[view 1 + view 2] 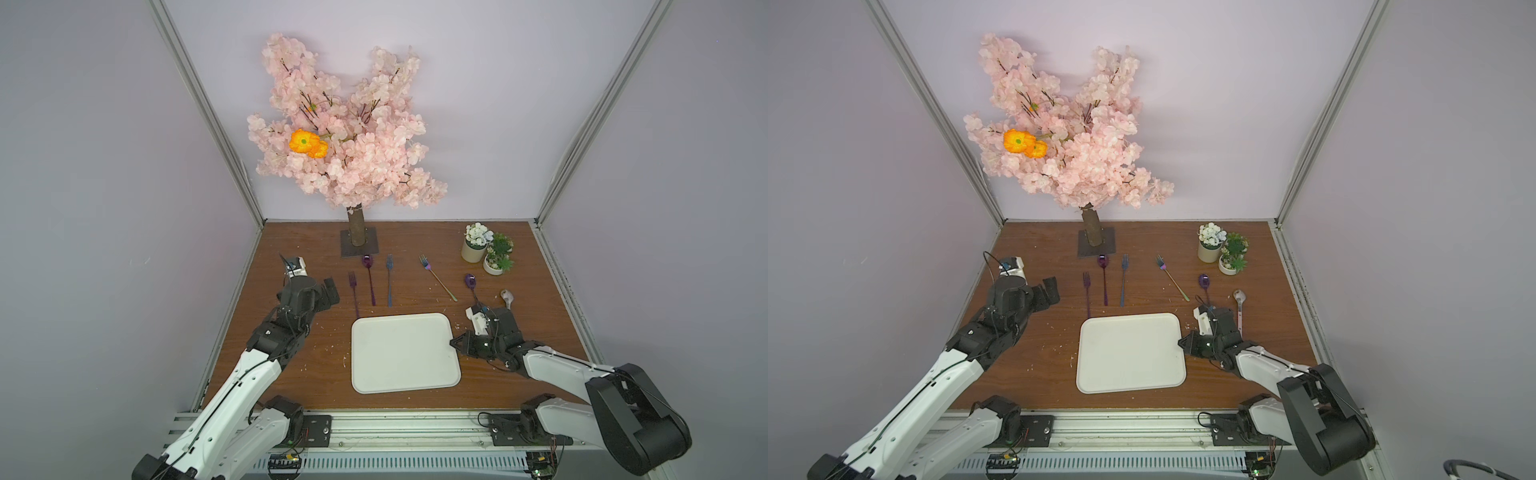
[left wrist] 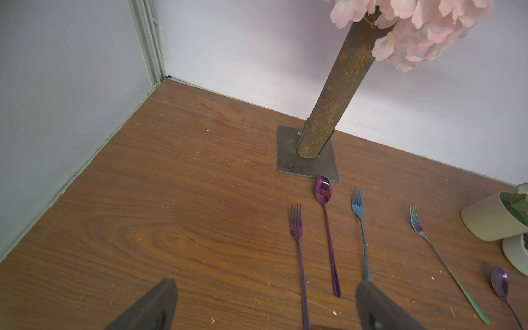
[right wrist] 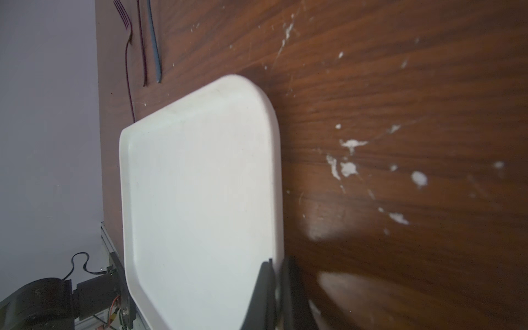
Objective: Set the spoon and fork side by side
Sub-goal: Move the tray to the center of the board.
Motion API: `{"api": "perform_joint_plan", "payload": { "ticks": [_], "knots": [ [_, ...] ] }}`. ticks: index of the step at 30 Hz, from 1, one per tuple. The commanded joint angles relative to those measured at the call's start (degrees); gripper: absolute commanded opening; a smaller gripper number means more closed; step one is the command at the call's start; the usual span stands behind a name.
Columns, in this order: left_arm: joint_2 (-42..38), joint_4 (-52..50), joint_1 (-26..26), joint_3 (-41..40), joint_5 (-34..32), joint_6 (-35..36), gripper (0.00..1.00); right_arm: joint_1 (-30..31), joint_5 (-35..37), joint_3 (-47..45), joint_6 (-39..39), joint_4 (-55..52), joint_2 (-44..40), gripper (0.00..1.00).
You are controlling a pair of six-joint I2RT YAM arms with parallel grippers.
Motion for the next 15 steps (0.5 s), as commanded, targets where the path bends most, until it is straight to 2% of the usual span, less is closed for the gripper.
{"api": "perform_joint_plan", "payload": {
  "ticks": [1,5,10,15],
  "knots": [
    [-1.2,4.0,0.6,-1.0,-0.2,-1.8,1.0,-0.1,1.0,-1.9,0.6,-2.8,-0.9,0.07],
    [0.2,3.9,0.6,-0.4,0.3,-2.3,1.0,-0.1,1.6,-0.8,-1.1,-4.9,-0.9,0.18],
    [3.0,3.3,0.6,1.0,2.7,-2.2,1.0,-0.1,3.2,1.7,-3.0,-9.8,-3.8,0.47],
    [4.7,3.6,0.6,0.9,0.1,-4.7,1.0,-0.1,8.5,6.8,-6.6,-16.7,-8.8,0.66]
  ]
}}
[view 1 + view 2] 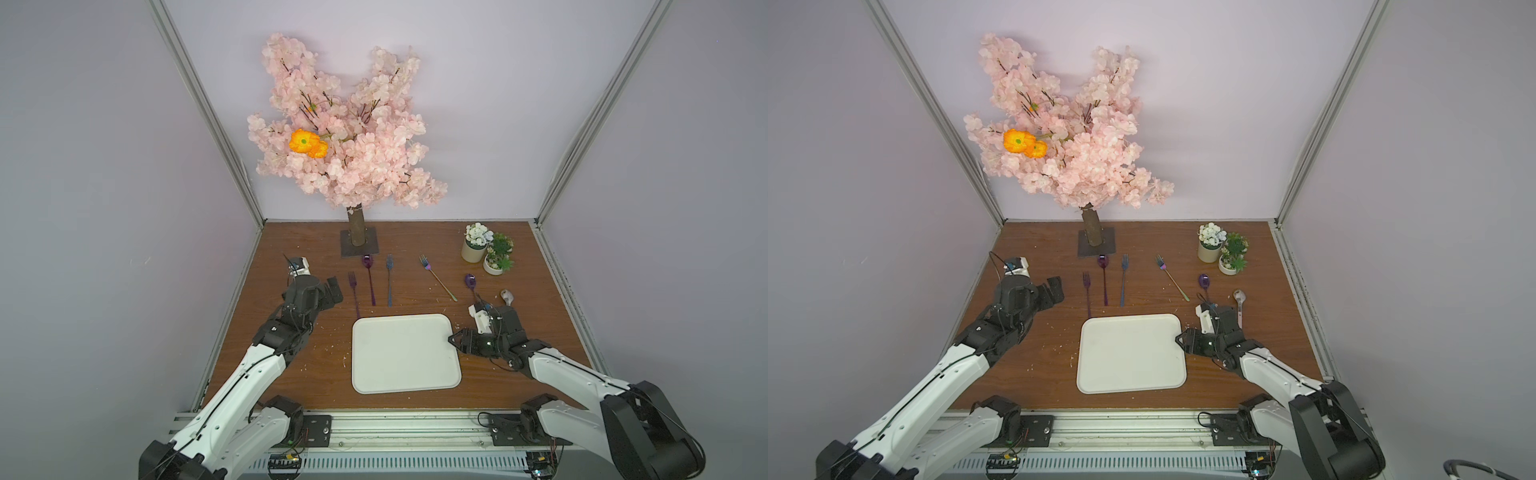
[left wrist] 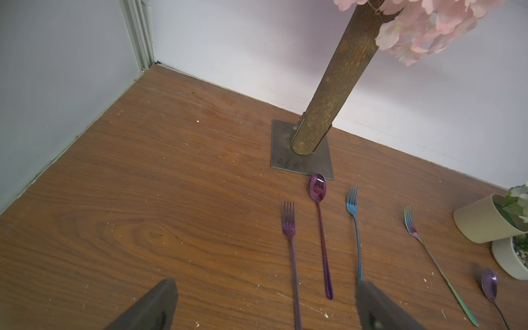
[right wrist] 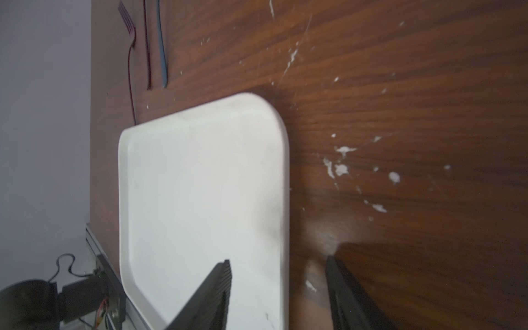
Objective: Set the spoon and fork side by side
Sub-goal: Move the tray to the center of the board, then pick up the fork at the center of the board.
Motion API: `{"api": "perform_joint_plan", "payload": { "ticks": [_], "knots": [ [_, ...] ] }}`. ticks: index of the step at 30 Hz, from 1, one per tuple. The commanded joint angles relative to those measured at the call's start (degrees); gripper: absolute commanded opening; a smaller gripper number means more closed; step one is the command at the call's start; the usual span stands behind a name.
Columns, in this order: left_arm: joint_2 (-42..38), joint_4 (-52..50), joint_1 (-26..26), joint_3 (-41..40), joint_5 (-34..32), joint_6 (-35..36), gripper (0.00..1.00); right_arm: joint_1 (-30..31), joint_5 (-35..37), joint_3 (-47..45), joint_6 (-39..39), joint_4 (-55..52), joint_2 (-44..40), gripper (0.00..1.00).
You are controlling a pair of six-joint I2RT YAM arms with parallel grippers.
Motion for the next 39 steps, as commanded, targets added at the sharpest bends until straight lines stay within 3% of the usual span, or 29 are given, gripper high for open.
{"api": "perform_joint_plan", "payload": {
  "ticks": [1,6,12,16,21,28,39],
  "knots": [
    [1.0,0.7,0.6,1.4,-2.5,-2.9,1.0,0.0,5.3,4.8,-4.4,-7.4,-2.6,0.7],
    [1.9,1.5,0.6,1.0,-4.8,-1.9,1.0,-0.4,15.3,14.3,-8.6,-13.1,-4.5,0.98],
    [1.7,1.2,0.6,1.1,-2.4,-1.0,1.0,-0.7,26.3,22.4,-15.2,-15.2,-5.0,0.99],
    [0.8,1.5,0.6,-0.4,-0.7,-2.3,1.0,-0.7,27.6,28.7,-20.8,-17.2,-1.1,0.9],
    [-1.0,6.1,0.4,-4.7,3.2,-3.8,1.0,0.2,21.6,36.4,-28.5,-19.1,7.6,0.77],
    [-2.1,9.8,0.1,-8.6,8.5,-5.3,1.0,3.5,17.6,43.5,-34.5,-17.3,20.2,0.72],
    [-7.4,7.9,0.1,-9.5,6.1,-4.0,1.0,1.9,17.7,53.1,-37.3,-13.2,41.3,0.65]
  ]
}}
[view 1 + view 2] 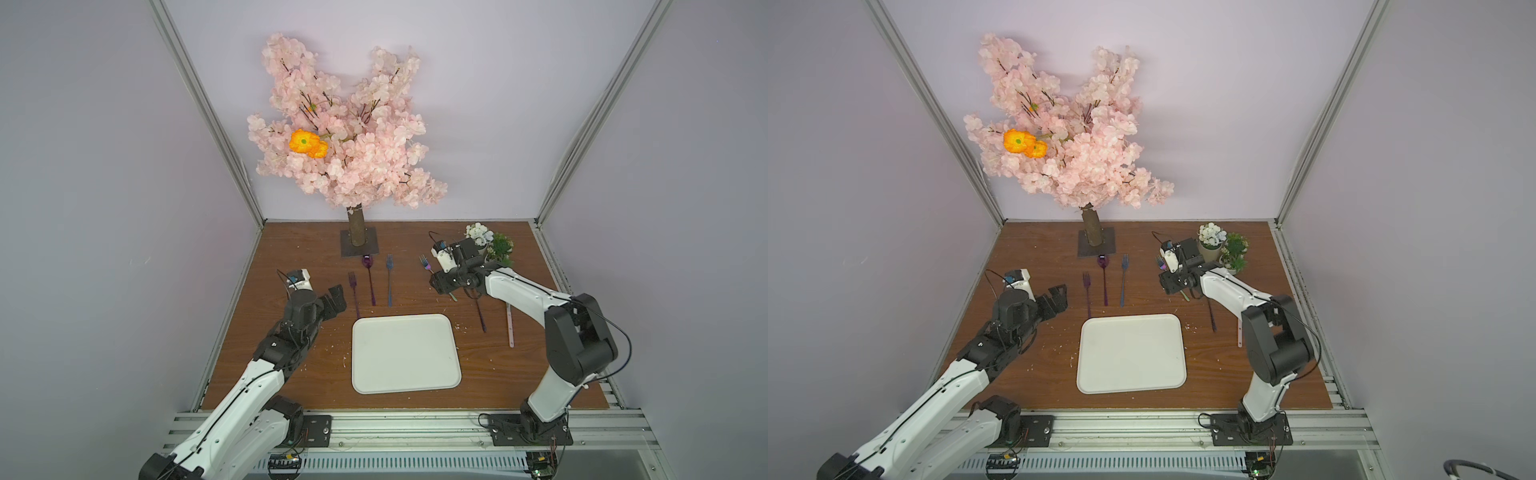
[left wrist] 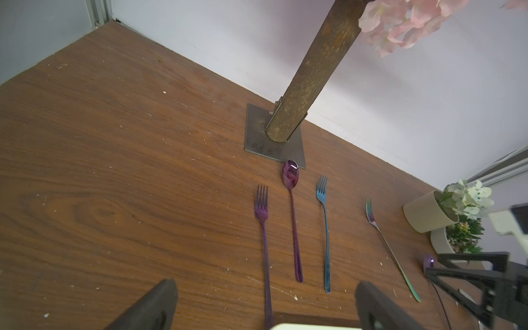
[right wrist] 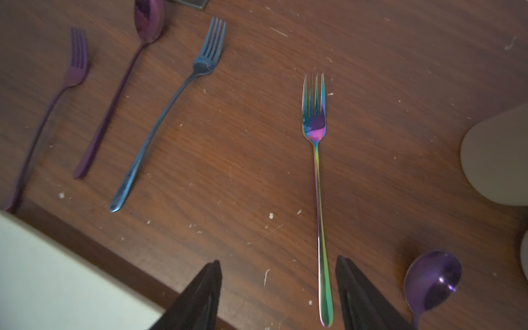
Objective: Set the spoon and fork side by side
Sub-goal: Pick up the fork at the center of the board.
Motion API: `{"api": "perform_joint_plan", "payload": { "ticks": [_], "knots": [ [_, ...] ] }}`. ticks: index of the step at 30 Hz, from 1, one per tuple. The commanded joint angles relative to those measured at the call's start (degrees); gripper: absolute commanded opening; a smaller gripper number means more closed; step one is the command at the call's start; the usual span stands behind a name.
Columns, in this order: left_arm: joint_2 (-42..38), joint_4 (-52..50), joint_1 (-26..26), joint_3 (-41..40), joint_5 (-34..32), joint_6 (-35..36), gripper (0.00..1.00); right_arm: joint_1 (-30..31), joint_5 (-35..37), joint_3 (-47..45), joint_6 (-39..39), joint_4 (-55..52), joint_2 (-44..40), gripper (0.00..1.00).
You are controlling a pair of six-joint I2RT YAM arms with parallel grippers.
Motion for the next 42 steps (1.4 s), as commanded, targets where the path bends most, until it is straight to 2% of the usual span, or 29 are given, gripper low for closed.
{"api": "perform_joint_plan", "payload": {
  "ticks": [1,5,9,25,35,42],
  "knots": [
    [-1.3,-0.2,0.2,-0.1,-1.2,0.6,1.0,-1.4,0.7,4.0,-2.3,0.5,4.2,0.63],
    [-2.9,-0.1,0.2,-0.7,-2.5,0.6,1.0,-2.1,1.6,7.3,-2.1,-0.4,8.9,0.56],
    [-3.1,-0.2,0.2,-0.6,-3.3,1.3,1.0,-2.9,1.0,7.3,-0.9,1.7,10.2,0.54],
    [-3.1,-0.6,0.2,-0.9,-4.7,1.9,1.0,-3.8,-0.3,18.6,-2.6,-5.0,21.4,0.45],
    [-3.8,-0.8,0.2,-1.1,-5.9,1.9,1.0,-3.8,4.3,19.6,-3.6,-9.5,23.8,0.41],
    [-3.9,-0.7,0.2,-1.2,-6.3,1.8,1.0,-3.8,7.4,18.9,-2.5,-11.6,24.0,0.31]
  ]
}}
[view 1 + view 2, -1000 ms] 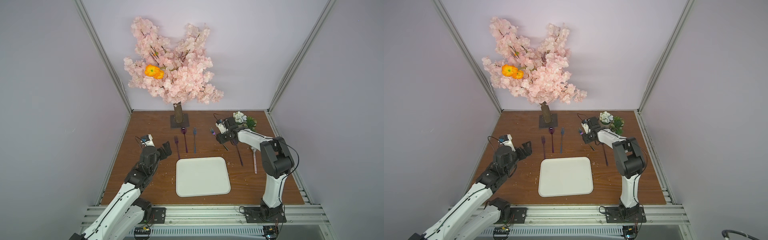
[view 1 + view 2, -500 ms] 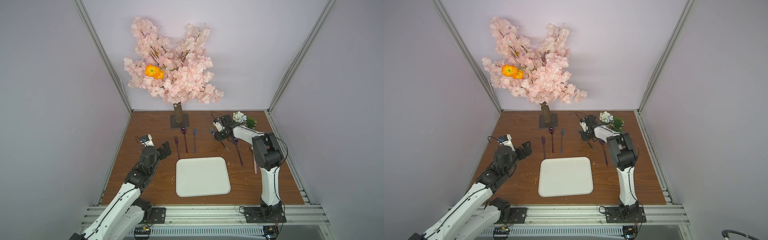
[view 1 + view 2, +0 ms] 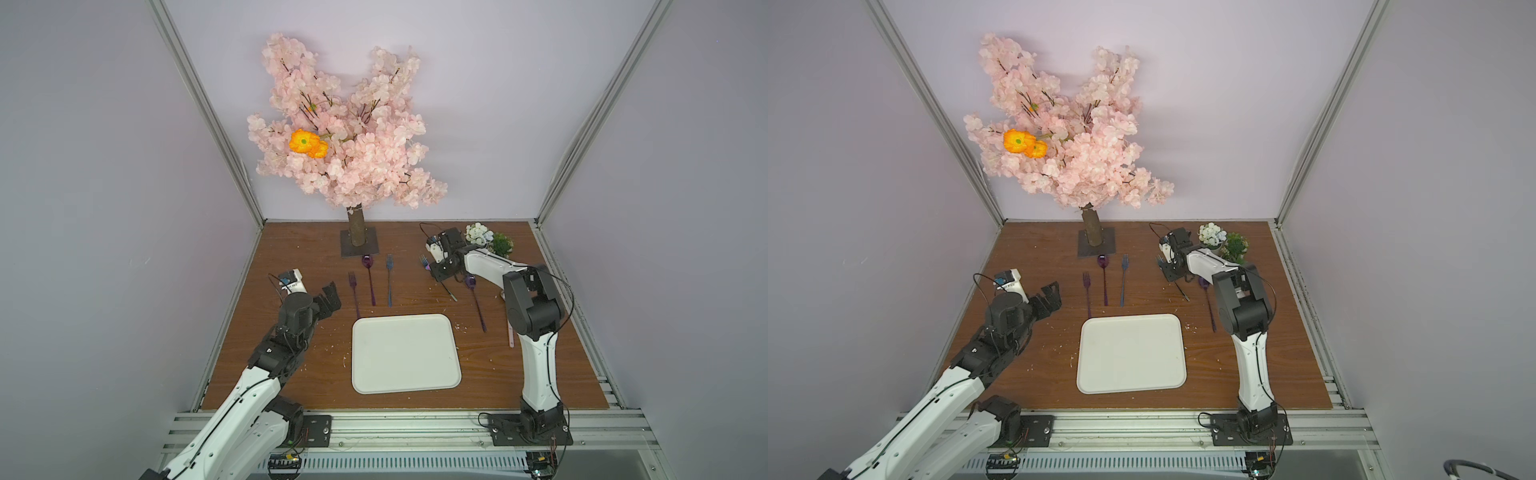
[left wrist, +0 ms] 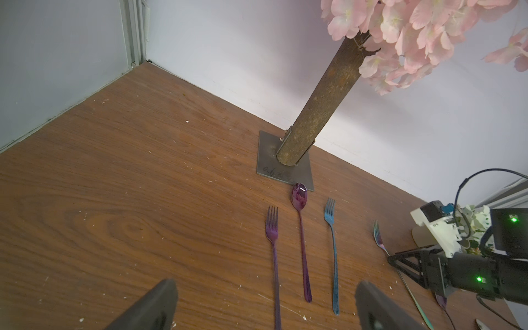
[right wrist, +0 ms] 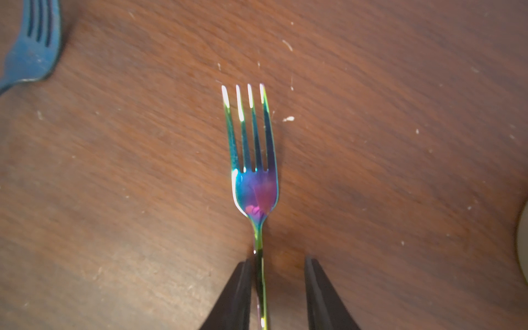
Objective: Set the spoon and fork side by side
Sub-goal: Pick up the fork at the center of the board.
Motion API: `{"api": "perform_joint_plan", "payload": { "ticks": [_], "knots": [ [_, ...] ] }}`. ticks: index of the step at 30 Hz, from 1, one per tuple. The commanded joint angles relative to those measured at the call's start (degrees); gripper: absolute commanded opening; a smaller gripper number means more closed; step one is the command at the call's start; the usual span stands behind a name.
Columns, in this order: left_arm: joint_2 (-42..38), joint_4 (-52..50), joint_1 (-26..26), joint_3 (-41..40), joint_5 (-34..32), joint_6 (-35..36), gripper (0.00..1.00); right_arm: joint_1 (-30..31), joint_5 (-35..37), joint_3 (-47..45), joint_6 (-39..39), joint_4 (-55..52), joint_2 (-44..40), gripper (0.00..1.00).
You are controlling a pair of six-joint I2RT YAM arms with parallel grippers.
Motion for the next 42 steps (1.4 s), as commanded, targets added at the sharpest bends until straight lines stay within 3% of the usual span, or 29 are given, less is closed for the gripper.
{"api": "perform_joint_plan", "payload": {
  "ticks": [1,13,18,33,42],
  "knots": [
    [-0.6,-0.5,0.2,-0.9,-1.2,0.8,1.0,-0.4,4.9,-1.2,0.4,-5.4,2.3,0.29],
    [-2.2,-0.6,0.2,-1.6,-2.0,0.6,1.0,-0.1,8.6,-4.4,3.0,-11.5,-1.1,0.0],
    [-2.1,0.0,0.2,-1.6,-1.9,0.5,1.0,-0.1,10.1,-7.2,5.0,-12.7,-6.4,0.0],
    [-1.8,2.0,0.2,-3.2,-1.2,-0.7,1.0,0.3,5.7,-17.3,12.1,-14.8,-21.4,0.0],
    [-3.1,-0.4,0.2,-2.0,-2.5,-1.4,1.0,5.0,3.8,-23.1,27.7,-11.7,-30.9,0.0]
  ]
}}
